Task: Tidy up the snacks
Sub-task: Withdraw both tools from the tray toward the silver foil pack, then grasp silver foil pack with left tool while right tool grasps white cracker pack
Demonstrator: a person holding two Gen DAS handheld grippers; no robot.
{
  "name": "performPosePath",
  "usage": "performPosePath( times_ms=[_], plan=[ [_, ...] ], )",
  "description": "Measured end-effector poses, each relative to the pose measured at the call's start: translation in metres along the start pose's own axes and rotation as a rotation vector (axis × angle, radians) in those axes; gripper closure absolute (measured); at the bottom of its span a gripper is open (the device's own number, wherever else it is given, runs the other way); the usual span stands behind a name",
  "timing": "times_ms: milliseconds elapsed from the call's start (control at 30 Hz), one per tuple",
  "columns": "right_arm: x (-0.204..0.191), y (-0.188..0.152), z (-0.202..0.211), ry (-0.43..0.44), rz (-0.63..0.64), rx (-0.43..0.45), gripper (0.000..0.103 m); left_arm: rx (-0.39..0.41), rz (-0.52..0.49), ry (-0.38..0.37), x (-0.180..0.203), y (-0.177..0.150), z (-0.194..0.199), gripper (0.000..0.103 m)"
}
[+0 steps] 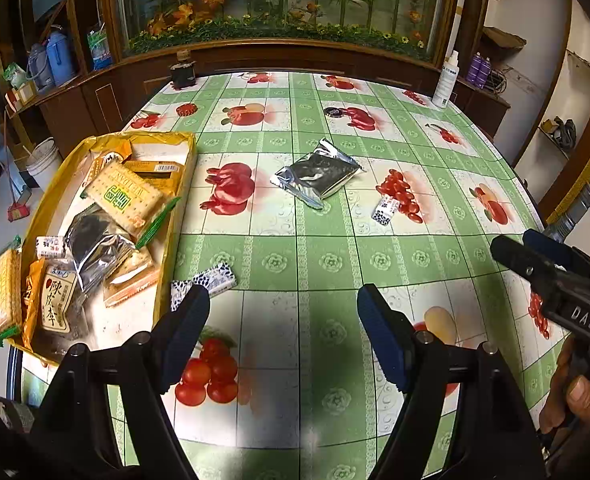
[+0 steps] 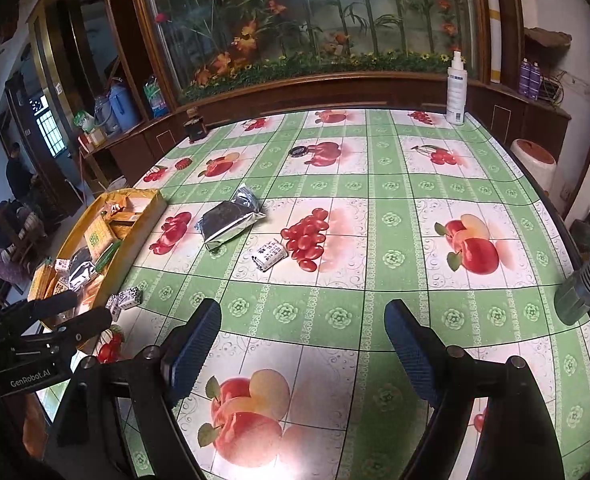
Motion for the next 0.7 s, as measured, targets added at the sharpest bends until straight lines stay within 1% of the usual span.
performPosePath(
  times_ms=[100, 300, 433, 533, 633, 700],
  plan=[
    [-0.004, 0.000, -0.004, 0.001, 0.009, -0.009, 0.017, -0.001, 0.001, -0.013, 0.002, 0.004, -0.002, 0.027],
    [-0.008, -0.001, -0.017, 0.002, 0.020, -0.034, 0.017, 0.006, 0.009, 0.003, 0.000, 0.014, -0.008, 0.027],
    [-0.012, -0.001, -0.028, 0.022, 0.022, -0.049, 0.021, 0.006, 0.015, 0.001, -0.001, 0.022, -0.013, 0.027],
    [-0.015, -0.002, -0.035, 0.029, 0.025, -0.061, 0.021, 0.008, 0.016, 0.015, -0.001, 0.025, -0.018, 0.027],
    [-0.016, -0.001, -0.043, 0.041, 0.023, -0.074, 0.021, -0.001, 0.021, 0.010, -0.001, 0.028, -0.025, 0.027],
    [-0.017, 0.000, -0.050, 0.048, 0.018, -0.088, 0.023, -0.006, 0.022, 0.009, -0.001, 0.030, -0.029, 0.027]
  ],
)
Point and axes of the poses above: each gripper's, at about its wrist camera, not at the fingertips, and z roughly against the way its jaws point, x to its right, y to its top, the point moved 8 cm from there along -z, roughly the way its jaws point, and after that the axes turned 4 degrees about y, right-handed, at the moved point
